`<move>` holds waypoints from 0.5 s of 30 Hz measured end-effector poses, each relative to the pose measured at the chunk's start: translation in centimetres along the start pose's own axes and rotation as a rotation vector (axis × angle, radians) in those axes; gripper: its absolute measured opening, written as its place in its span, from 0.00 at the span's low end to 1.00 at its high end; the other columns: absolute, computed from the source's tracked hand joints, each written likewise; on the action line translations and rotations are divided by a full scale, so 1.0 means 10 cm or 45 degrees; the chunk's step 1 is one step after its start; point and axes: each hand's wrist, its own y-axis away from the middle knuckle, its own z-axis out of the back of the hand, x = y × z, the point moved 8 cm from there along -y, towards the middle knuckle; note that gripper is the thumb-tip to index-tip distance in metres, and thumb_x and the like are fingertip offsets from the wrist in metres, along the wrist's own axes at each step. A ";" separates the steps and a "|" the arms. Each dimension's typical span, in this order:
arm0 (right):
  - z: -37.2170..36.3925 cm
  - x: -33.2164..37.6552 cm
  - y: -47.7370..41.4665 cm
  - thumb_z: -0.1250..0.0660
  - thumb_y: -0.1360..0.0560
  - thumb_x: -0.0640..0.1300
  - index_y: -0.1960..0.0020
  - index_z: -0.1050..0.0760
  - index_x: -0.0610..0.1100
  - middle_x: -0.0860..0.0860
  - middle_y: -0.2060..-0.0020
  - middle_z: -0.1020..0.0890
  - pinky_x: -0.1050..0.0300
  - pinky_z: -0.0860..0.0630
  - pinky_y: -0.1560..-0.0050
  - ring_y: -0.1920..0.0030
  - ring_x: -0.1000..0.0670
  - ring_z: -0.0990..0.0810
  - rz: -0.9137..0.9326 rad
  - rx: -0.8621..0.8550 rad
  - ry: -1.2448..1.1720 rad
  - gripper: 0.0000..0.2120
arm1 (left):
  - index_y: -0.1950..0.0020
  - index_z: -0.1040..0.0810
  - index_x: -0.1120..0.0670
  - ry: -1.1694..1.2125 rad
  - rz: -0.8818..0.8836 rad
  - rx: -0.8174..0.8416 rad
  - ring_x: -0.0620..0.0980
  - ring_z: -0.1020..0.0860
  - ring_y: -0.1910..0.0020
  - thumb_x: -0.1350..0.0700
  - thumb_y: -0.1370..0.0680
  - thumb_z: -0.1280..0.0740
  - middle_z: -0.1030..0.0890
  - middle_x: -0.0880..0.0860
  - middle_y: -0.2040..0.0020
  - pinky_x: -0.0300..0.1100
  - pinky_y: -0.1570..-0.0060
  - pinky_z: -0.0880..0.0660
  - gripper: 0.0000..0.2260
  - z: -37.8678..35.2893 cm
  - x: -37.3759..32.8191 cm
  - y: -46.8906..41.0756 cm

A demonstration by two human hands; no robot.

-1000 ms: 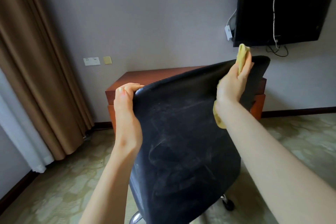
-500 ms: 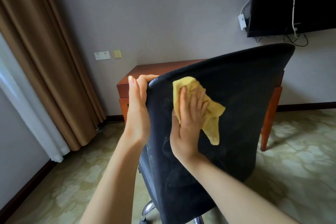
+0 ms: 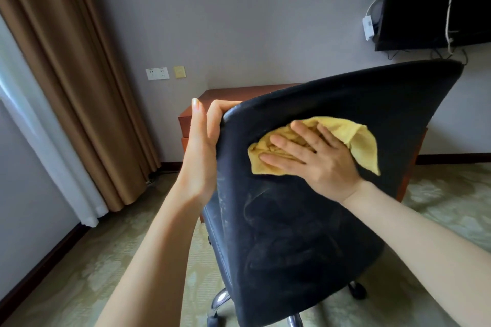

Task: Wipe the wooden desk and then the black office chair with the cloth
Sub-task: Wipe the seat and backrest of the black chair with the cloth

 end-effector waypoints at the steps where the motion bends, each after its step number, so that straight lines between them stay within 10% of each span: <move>1: 0.02 -0.02 -0.09 0.45 0.18 0.39 0.30 0.36 0.55 0.54 0.26 0.37 0.49 0.51 0.25 0.24 0.47 0.49 -0.013 -0.030 -0.001 0.19 | 0.40 0.25 0.54 0.058 0.030 0.046 0.49 0.23 0.40 0.39 0.19 0.61 0.20 0.55 0.42 0.38 0.43 0.26 0.31 0.02 0.03 0.00; 7: 0.19 0.15 -0.78 0.38 0.21 0.40 0.30 0.32 0.50 0.50 0.30 0.33 0.46 0.56 0.25 0.26 0.44 0.43 -0.212 -0.167 -0.313 0.20 | 0.36 0.30 0.38 0.133 0.276 0.018 0.34 0.30 0.36 0.35 0.22 0.63 0.27 0.38 0.33 0.33 0.37 0.35 0.27 0.23 0.60 0.30; 15: -0.11 0.79 -0.85 0.38 0.22 0.39 0.37 0.23 0.41 0.45 0.36 0.24 0.51 0.51 0.25 0.32 0.43 0.29 -0.023 0.038 -0.537 0.14 | 0.33 0.28 0.52 0.316 0.310 -0.153 0.43 0.29 0.33 0.35 0.22 0.64 0.24 0.50 0.34 0.34 0.40 0.30 0.35 0.57 0.93 0.44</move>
